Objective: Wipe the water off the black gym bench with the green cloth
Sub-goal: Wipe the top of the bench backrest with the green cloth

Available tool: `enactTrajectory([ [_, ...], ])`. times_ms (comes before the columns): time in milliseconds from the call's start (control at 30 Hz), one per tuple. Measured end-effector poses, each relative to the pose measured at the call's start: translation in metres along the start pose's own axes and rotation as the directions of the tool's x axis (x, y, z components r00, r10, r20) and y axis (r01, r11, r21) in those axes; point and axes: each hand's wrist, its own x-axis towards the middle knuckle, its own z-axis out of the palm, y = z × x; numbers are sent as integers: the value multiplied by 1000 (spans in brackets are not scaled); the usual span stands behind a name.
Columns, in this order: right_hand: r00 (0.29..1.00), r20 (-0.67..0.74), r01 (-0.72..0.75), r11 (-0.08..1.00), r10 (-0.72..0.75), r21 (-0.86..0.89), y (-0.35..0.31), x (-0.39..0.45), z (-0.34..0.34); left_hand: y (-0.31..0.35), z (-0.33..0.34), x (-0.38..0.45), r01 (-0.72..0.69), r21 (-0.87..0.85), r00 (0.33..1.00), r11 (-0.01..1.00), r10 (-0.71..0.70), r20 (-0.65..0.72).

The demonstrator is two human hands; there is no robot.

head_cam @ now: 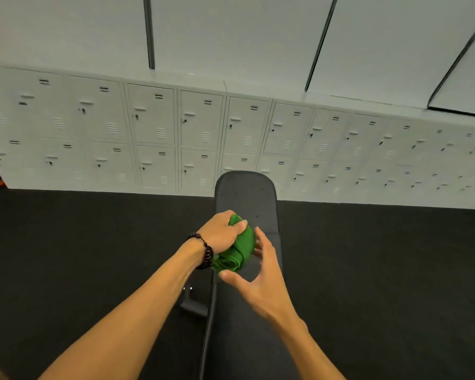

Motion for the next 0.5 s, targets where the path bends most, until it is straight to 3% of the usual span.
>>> enactTrajectory([
  [100,998,-52,48,999,-46,24,-5,16,6,14,-8,8,-34,101,999,994,30,40],
  [167,994,-99,53,998,-49,36,-7,26,6,21,-10,12,-12,-16,992,1000,14,123],
  [233,983,-175,-28,986,57,162,-5,30,3,28,-10,14,47,-242,978,969,5,210],
  [267,961,-202,-117,941,188,317,-1,32,2,29,-9,16,36,-313,977,949,33,212],
  [333,866,-133,-270,675,482,687,9,35,-3,19,-5,23,-43,-335,991,941,82,104],
  [400,790,-33,-308,443,612,842,20,39,-14,2,7,34,-65,-180,998,982,68,12],
  [467,785,-7,-309,400,620,863,26,46,-25,-14,22,39,9,-5,992,1000,-9,123],
  [500,795,-7,-312,419,606,853,31,52,-32,-20,35,43,59,-13,976,998,-55,212],
])
